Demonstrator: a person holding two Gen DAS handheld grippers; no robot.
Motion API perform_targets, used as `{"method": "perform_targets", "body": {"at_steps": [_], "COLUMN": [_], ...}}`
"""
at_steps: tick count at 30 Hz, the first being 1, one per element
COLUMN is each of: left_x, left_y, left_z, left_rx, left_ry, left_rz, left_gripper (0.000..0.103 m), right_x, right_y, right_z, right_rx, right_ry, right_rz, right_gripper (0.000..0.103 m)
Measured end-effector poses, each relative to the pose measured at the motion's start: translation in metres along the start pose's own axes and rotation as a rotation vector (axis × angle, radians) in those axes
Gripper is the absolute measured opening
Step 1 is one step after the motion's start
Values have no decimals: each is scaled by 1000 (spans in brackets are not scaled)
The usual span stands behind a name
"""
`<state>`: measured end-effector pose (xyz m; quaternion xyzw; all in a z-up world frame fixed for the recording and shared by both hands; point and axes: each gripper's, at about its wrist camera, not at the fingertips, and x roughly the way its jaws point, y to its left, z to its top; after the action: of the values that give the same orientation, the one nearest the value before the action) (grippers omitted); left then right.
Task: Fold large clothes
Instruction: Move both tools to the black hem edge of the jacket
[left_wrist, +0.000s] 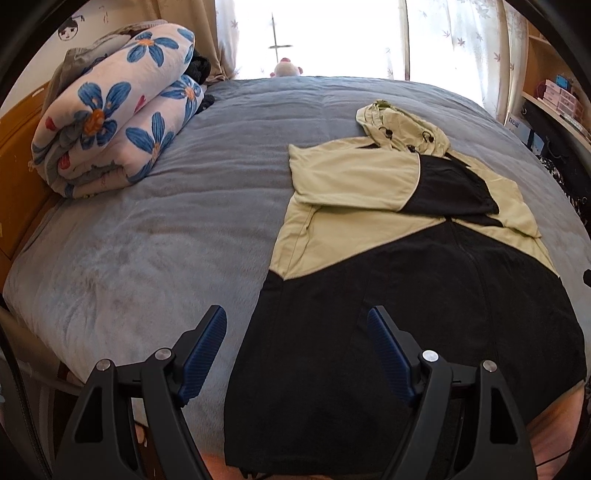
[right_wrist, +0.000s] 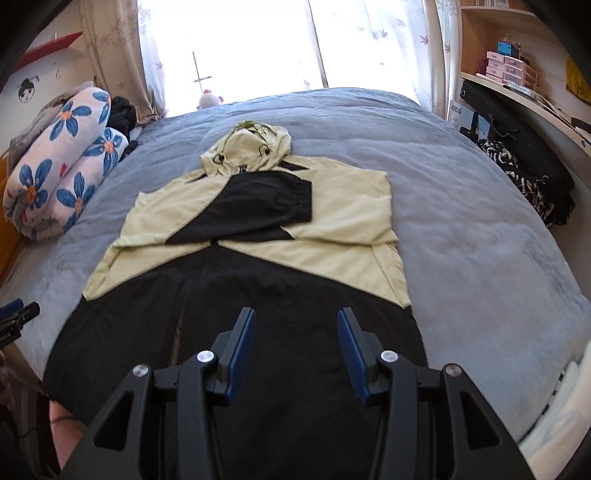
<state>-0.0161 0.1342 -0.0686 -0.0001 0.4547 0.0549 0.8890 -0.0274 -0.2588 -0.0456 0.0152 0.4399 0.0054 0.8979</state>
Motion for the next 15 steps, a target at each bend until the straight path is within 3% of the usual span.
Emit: {"method": "perform_targets", "body": {"at_steps": [5,11,15], "left_x": [9,27,44], "left_y": [15,33,45], "left_z": [-24,-49,-63], "left_rx": [-28,-25,-24], "left_ry": [61,118,167], "left_rz": [-60,-107,-116], "left_gripper": [77,77,77], "right_x": [-8,-13,-6], "right_y": [-13,-38,-65], "right_z": [-24,-52,-74], "right_rx": [-23,-45,-1], "right_ry": [40,83,160], "right_rz": [-4,-2,7], "right_gripper": [47,56,56]}}
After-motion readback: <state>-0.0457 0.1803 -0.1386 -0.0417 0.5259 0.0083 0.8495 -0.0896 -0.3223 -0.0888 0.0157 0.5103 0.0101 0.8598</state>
